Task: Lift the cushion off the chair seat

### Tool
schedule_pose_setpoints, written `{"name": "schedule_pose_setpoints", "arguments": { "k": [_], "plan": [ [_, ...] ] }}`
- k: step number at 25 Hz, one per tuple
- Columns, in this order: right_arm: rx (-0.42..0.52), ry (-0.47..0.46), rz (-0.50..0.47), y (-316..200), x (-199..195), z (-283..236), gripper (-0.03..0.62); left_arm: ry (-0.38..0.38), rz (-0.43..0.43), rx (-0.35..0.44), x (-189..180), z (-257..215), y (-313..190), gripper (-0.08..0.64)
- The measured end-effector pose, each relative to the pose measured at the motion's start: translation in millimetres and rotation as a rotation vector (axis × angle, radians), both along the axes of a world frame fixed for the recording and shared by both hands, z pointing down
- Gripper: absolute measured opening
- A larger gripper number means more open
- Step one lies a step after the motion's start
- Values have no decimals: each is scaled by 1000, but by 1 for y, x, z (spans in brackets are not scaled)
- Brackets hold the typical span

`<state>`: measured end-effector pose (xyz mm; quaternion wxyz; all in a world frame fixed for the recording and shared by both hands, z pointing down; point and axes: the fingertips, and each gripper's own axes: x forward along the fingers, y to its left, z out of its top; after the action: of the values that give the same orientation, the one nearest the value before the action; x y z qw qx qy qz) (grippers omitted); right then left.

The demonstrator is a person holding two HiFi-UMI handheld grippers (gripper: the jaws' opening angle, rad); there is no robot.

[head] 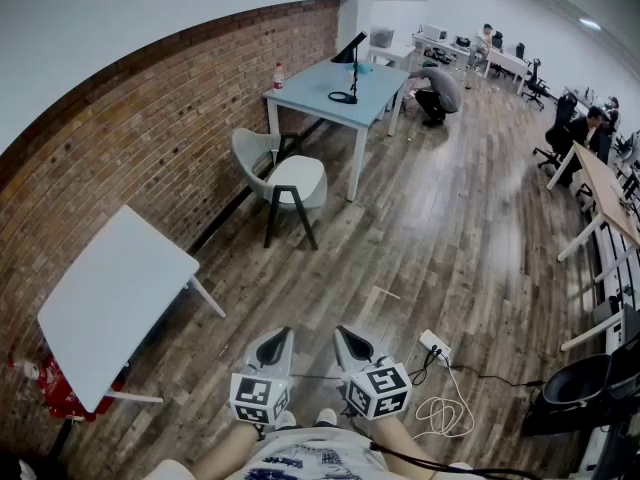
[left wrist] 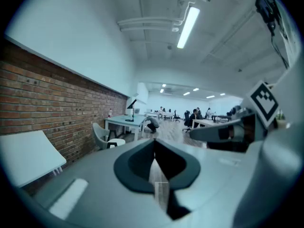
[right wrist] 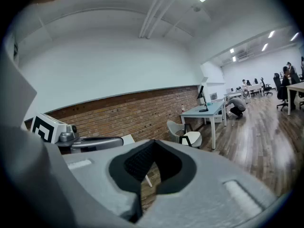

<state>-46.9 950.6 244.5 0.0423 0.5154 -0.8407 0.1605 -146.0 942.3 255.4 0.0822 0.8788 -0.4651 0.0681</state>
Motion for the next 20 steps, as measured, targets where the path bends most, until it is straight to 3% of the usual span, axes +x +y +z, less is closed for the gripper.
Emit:
{"name": "schedule_pose_setpoints", "arguments": {
  "k": [13, 20],
  "plan": [
    [-5, -44, -17, -2, 40, 7, -2, -19, -7, -5, 36, 9, -3, -8],
    [-18, -64, -25, -30, 47, 12, -2, -25, 4, -12, 47, 12, -37, -8]
  ]
}}
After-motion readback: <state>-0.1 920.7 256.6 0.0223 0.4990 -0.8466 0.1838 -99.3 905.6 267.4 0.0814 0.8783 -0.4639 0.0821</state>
